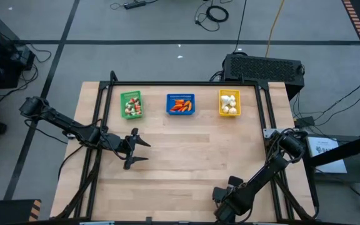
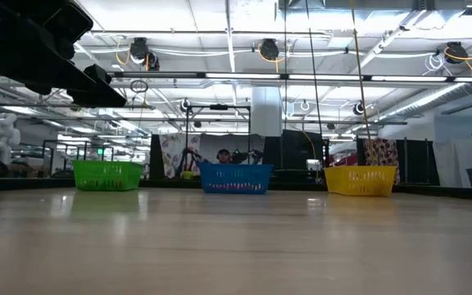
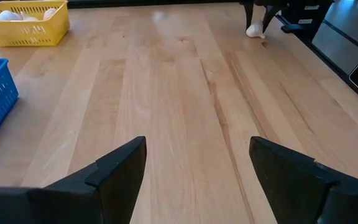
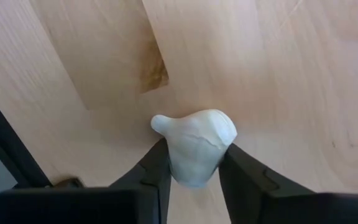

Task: Sort produce into baskets
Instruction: Put the garlic into the yellow bin

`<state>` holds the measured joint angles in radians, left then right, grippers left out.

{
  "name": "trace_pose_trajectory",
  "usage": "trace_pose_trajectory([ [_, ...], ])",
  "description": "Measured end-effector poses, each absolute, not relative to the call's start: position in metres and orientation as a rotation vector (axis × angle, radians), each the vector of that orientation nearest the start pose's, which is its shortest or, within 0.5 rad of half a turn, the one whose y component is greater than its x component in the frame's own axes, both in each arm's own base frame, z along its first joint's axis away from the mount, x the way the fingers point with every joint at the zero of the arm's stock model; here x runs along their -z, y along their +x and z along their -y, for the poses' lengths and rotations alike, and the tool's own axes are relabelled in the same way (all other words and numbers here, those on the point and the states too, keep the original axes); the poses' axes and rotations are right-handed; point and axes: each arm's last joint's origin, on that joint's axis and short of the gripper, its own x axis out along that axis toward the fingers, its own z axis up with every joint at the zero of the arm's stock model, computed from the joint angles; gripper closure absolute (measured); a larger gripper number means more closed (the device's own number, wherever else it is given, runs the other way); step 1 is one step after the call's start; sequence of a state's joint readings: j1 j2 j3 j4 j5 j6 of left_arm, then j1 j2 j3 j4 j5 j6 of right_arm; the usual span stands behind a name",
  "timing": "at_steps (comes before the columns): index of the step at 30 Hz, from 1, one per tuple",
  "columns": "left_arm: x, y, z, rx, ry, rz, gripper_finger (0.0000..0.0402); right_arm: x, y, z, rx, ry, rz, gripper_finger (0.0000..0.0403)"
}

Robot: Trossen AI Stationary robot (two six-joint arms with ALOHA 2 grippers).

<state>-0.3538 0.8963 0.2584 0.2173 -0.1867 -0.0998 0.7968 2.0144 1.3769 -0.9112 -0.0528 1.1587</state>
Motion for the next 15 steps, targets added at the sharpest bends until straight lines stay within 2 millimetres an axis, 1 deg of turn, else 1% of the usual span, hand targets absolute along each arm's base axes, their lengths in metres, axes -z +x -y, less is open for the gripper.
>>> trace_pose_trajectory([
  [6,-0.173,0.167,0.056,0.144,0.014,-0.414,0.0107,-0.148,0.263,-0.258,0.262,0.344,-1.580,0.0306],
  [10,-0.173,0.167,0.056,0.144,0.015,-0.413,0.0107,-0.150,0.273,-0.250,0.242,0.339,-1.570,0.0306],
  [12,-0.173,0.167,0.056,0.144,0.015,-0.414,0.0107,-0.156,0.280,-0.243,0.215,0.326,-1.553,0.0306],
  [15,-0.173,0.167,0.056,0.144,0.015,-0.413,0.0107,-0.173,0.291,-0.224,0.221,0.295,-1.469,0.0306],
])
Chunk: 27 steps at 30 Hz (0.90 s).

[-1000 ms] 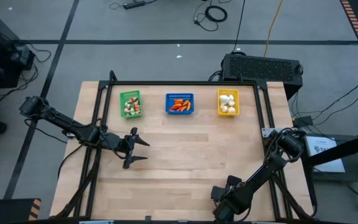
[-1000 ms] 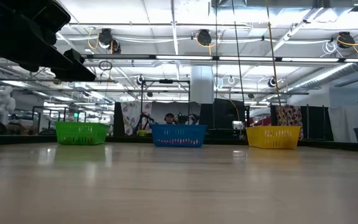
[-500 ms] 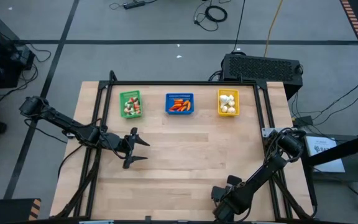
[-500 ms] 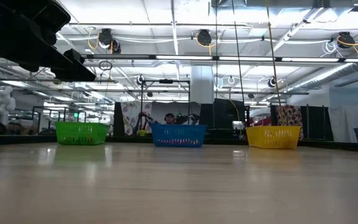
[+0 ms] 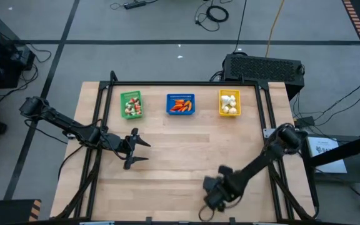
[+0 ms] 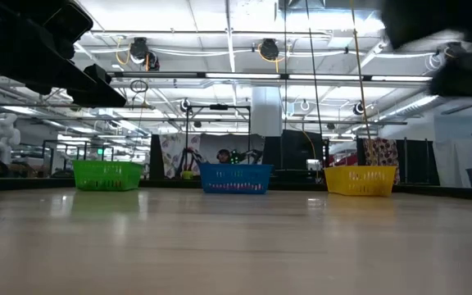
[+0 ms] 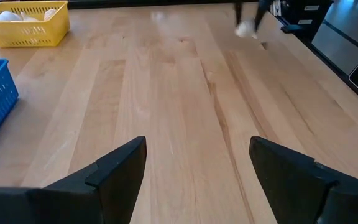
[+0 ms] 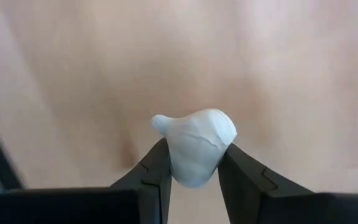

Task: Sort produce into baskets
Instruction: Put the garlic into the yellow bin

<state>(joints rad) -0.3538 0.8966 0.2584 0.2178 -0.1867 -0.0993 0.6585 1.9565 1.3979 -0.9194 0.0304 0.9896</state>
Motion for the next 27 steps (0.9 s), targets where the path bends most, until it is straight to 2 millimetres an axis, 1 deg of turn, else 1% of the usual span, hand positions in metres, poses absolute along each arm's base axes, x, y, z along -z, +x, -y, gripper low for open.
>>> trace_pose_trajectory([
  [3,-0.173,0.167,0.056,0.144,0.015,-0.413,0.0107,-0.196,0.299,-0.199,0.277,0.230,-1.346,0.0307],
  [6,-0.173,0.167,0.056,0.144,0.015,-0.413,0.0107,-0.223,0.298,-0.171,0.371,0.143,-1.247,0.0307],
  [9,-0.173,0.167,0.056,0.144,0.015,-0.413,0.0107,-0.246,0.288,-0.136,0.533,0.088,-1.200,0.0307],
  [11,-0.173,0.167,0.056,0.144,0.015,-0.413,0.0107,-0.257,0.281,-0.112,0.629,0.099,-1.162,0.0307],
  [13,-0.173,0.166,0.056,0.144,0.015,-0.413,0.0107,-0.264,0.271,-0.088,0.695,0.138,-1.134,0.0307],
  [16,-0.173,0.167,0.056,0.145,0.016,-0.413,0.0107,-0.268,0.252,-0.055,0.790,0.237,-1.098,0.0307],
  [20,-0.173,0.167,0.056,0.146,0.024,-0.413,0.0107,-0.265,0.229,-0.018,0.917,0.397,-1.008,0.0307],
  [24,-0.173,0.167,0.056,0.150,0.045,-0.411,0.0107,-0.255,0.213,0.006,0.983,0.490,-0.925,0.0307],
  [27,-0.173,0.167,0.056,0.150,0.046,-0.411,0.0107,-0.244,0.206,0.020,1.043,0.520,-0.913,0.0307],
])
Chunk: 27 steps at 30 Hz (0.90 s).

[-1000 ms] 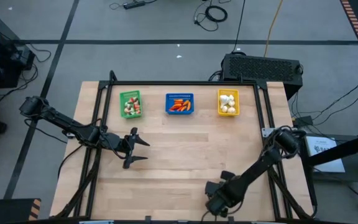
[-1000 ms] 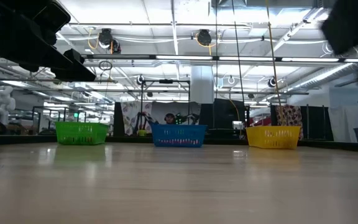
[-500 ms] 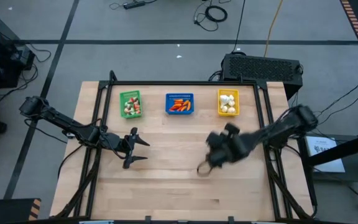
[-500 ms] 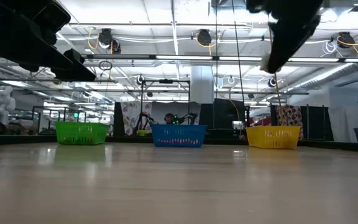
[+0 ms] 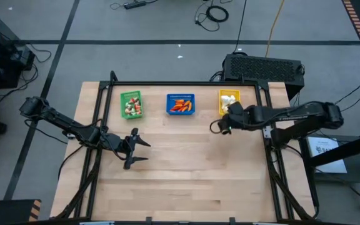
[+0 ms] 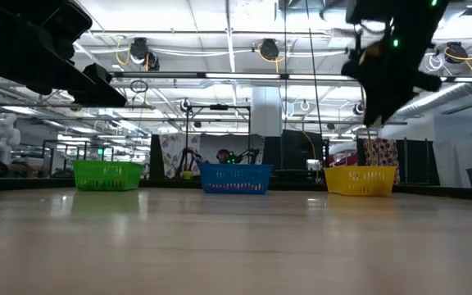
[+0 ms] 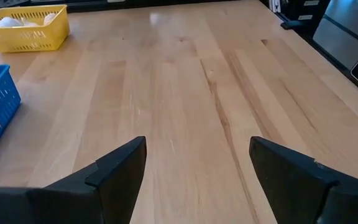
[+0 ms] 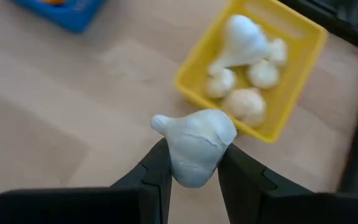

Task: Sort produce into baskets
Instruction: Put the garlic into the yellow bin

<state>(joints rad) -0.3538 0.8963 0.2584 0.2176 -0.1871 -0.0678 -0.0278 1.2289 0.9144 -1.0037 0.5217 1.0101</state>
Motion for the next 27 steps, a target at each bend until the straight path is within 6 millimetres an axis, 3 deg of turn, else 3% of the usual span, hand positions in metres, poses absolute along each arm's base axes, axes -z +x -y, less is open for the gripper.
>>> trace_pose_trajectory([
  [7,-0.173,0.167,0.056,0.150,0.044,-0.411,0.0107,-0.225,0.199,0.046,1.186,0.589,-0.919,0.0307],
  [27,-0.173,0.167,0.056,0.151,0.048,-0.410,0.0107,-0.221,0.198,0.089,1.316,0.733,-0.724,0.0307],
])
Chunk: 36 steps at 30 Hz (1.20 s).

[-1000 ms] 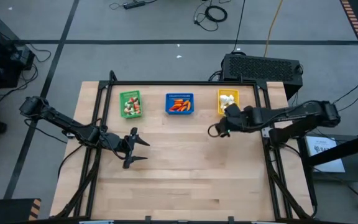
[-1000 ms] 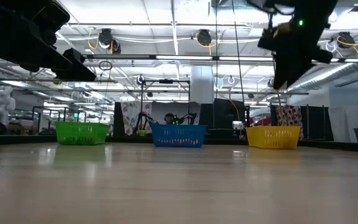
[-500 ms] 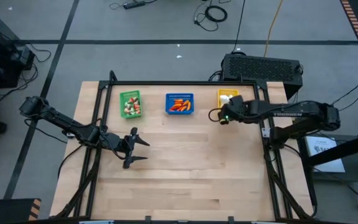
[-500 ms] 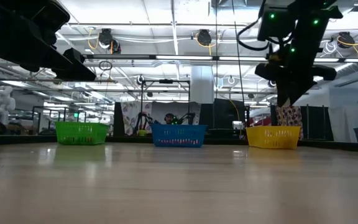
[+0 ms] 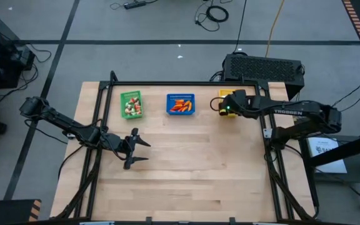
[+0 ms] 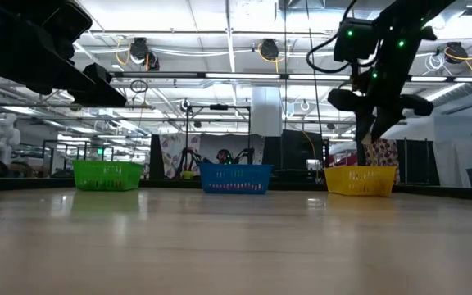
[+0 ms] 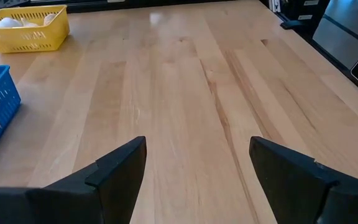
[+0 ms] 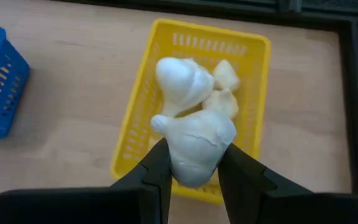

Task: Sort produce into baskets
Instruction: Put the garlic into the yellow bin, then return to Home Position

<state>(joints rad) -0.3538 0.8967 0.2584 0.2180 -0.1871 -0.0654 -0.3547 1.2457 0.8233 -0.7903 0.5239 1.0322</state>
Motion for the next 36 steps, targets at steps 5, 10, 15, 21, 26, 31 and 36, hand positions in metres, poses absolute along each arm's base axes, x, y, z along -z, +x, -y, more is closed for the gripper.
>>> trace_pose_trajectory([
  [5,-0.173,0.167,0.056,0.151,0.048,-0.410,0.0107,-0.213,0.198,0.098,1.311,0.721,-0.706,0.0288],
  [10,-0.173,0.167,0.056,0.152,0.052,-0.410,0.0107,-0.206,0.197,0.105,1.350,0.726,-0.732,0.0249],
  [15,-0.173,0.167,0.056,0.155,0.068,-0.408,0.0107,-0.197,0.200,0.111,1.359,0.742,-0.770,0.0212],
  [21,-0.173,0.167,0.056,0.155,0.068,-0.409,0.0107,-0.194,0.205,0.113,1.288,0.737,-0.806,0.0180],
  [26,-0.173,0.167,0.056,0.155,0.068,-0.408,0.0107,-0.206,0.205,0.113,1.224,0.731,-0.804,0.0172],
  [31,-0.174,0.167,0.056,0.153,0.067,-0.400,0.0107,-0.227,0.210,0.112,1.116,0.769,-0.761,0.0172],
  [36,-0.176,0.168,0.056,0.146,0.060,-0.369,0.0107,-0.243,0.222,0.105,0.936,0.845,-0.738,0.0172],
])
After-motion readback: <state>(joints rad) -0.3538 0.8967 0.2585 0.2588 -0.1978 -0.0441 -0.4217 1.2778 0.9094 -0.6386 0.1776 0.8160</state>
